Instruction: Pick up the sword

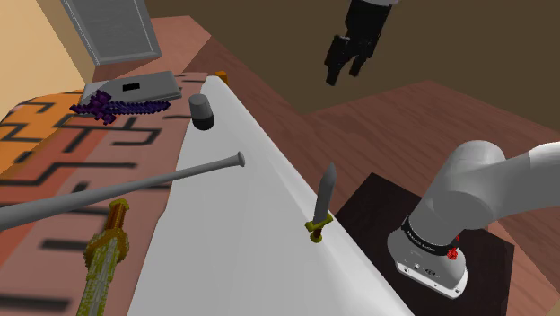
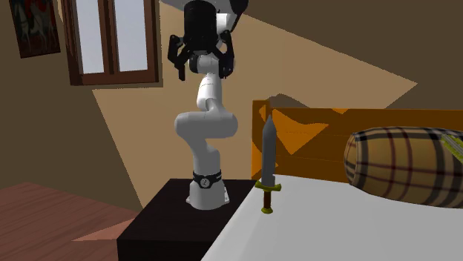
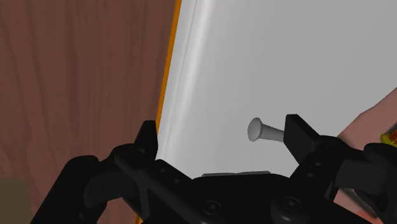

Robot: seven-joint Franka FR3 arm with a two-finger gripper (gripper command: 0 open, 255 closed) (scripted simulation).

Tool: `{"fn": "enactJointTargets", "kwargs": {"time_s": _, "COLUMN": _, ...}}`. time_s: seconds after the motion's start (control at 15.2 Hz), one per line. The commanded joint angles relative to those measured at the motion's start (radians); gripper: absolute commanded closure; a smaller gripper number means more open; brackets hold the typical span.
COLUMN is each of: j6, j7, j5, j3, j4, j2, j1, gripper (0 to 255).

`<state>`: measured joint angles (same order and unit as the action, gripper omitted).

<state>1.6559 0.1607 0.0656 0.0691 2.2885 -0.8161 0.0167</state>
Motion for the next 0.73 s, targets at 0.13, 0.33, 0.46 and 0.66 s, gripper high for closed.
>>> {"fn": "enactJointTargets", "kwargs": {"time_s": 0.13, "j6": 0.025, "j7": -0.049, "j5": 0.003, "j3": 0.017, "j4": 0.015, "j2": 0.037, "j1": 0.036, "gripper": 0}}
{"fn": "enactJointTargets", "kwargs": {"time_s": 0.33, "j6": 0.061, "j7": -0.122, "j5": 0.006, "j3": 0.044, "j4": 0.037, "j2": 0.091, "j1": 0.089, "gripper": 0}}
{"fn": "enactJointTargets", "kwargs": {"time_s": 0.46, "j6": 0.084, "j7": -0.17, "j5": 0.008, "j3": 0.063, "j4": 0.053, "j2": 0.126, "j1": 0.124, "gripper": 0}}
{"fn": "enactJointTargets", "kwargs": {"time_s": 0.66, "j6": 0.118, "j7": -0.242, "j5": 0.01, "j3": 0.091, "j4": 0.079, "j2": 0.175, "j1": 0.176, "gripper": 0}}
